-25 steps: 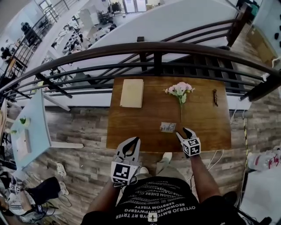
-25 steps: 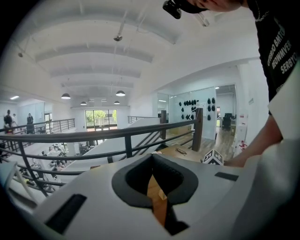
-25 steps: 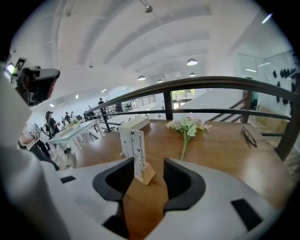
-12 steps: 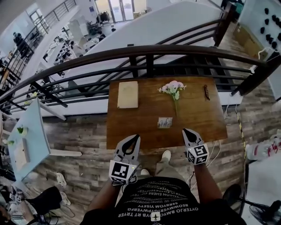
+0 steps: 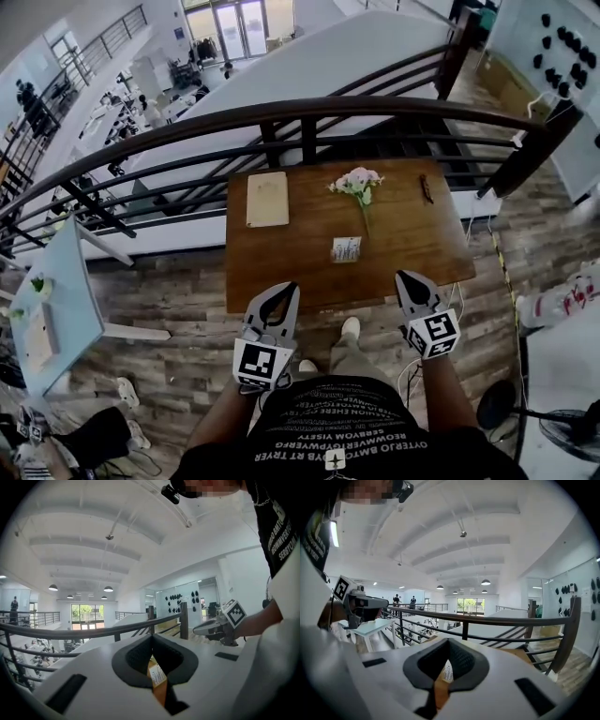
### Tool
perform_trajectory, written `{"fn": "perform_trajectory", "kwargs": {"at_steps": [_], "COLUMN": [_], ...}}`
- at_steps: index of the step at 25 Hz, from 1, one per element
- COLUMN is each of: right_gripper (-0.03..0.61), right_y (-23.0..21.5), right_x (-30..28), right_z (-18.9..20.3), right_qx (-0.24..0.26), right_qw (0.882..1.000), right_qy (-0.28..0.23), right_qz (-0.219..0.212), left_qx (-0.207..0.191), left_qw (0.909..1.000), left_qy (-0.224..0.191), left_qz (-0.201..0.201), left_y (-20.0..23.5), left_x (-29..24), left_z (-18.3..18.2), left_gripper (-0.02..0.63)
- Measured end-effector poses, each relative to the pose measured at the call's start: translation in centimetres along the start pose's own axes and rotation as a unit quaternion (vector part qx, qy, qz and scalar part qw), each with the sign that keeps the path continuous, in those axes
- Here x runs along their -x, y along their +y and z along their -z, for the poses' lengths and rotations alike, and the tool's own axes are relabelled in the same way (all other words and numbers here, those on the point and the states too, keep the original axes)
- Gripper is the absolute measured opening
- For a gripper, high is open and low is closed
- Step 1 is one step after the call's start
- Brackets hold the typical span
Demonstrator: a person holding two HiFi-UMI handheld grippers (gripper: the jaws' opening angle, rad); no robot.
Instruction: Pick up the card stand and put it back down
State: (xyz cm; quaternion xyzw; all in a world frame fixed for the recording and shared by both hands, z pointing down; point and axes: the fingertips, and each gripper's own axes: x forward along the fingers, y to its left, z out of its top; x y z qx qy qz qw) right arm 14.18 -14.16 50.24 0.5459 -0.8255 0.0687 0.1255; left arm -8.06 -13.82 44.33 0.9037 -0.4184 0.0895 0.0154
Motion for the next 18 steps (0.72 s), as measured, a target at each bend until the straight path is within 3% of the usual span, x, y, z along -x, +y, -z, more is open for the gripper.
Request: {"fn": "perform_trajectory", "kwargs": {"at_steps": [10, 18], "right_gripper": [0.014, 0.014], "right_y": [2.5, 1.7], "right_x": [2.9, 3.6], "right_z": [-1.7, -2.0], "right_qx": [0.028, 0.047], "right_qw": [1.000, 0.999], "right_qy": [0.004, -0.003], "right_qz": [0.011, 0.007], "left_qx": [0.013, 0.007], "left_qw": [0.9998, 0.9998], "left_qy": [-0.010, -0.016], "left_qz": [0.008, 0.004], "left_y": [-1.6, -2.7], "left_x": [2.6, 0.8], "left_z": [-0.2, -0.6], "left_gripper": [0.023, 0.023]}}
